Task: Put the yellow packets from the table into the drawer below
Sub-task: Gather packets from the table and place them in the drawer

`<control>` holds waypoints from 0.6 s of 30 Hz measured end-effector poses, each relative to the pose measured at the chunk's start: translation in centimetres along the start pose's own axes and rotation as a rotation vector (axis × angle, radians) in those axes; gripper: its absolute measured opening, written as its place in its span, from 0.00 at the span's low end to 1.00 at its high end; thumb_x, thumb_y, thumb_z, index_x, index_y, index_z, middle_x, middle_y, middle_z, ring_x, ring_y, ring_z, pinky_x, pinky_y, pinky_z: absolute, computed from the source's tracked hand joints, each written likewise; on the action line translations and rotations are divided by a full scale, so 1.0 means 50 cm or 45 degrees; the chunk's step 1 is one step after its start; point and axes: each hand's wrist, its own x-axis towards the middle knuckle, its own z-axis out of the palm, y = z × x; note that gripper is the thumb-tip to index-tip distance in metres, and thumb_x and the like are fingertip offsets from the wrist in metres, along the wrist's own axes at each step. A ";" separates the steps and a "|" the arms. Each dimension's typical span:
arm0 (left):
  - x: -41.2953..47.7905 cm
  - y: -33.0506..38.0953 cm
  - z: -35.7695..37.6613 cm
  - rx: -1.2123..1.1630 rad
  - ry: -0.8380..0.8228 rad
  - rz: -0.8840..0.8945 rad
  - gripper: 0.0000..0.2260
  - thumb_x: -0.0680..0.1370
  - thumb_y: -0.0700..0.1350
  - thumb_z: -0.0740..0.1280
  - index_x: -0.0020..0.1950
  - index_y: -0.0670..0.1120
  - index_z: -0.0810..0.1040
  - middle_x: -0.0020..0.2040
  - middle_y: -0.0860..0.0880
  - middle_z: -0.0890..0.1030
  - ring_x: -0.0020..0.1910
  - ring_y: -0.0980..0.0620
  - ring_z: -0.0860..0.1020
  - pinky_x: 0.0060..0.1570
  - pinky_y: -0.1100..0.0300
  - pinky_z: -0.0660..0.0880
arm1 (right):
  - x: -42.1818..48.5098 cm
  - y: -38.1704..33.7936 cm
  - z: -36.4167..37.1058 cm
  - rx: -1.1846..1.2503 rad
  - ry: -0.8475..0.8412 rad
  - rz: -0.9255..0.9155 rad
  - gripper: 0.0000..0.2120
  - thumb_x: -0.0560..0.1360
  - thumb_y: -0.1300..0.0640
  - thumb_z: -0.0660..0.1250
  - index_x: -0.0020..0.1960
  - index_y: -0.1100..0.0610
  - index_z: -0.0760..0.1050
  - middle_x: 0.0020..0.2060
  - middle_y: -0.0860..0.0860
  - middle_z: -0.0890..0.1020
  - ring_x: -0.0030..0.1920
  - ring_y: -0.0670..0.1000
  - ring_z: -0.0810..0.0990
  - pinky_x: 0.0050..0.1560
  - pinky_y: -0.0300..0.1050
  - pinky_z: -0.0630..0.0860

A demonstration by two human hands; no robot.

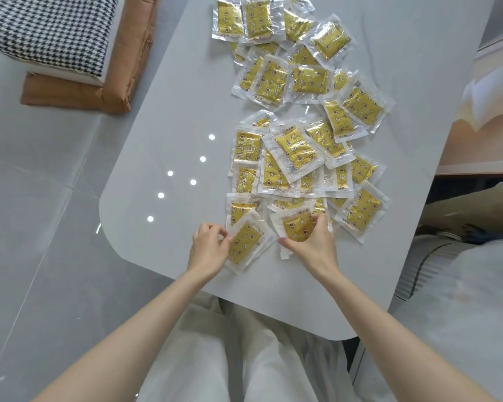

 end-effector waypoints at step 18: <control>0.002 0.021 0.079 0.394 0.224 0.047 0.28 0.70 0.54 0.74 0.64 0.49 0.64 0.57 0.46 0.68 0.54 0.47 0.73 0.55 0.55 0.71 | -0.030 0.065 0.043 0.285 -0.048 0.192 0.16 0.75 0.59 0.70 0.55 0.55 0.64 0.47 0.49 0.76 0.46 0.52 0.77 0.46 0.47 0.74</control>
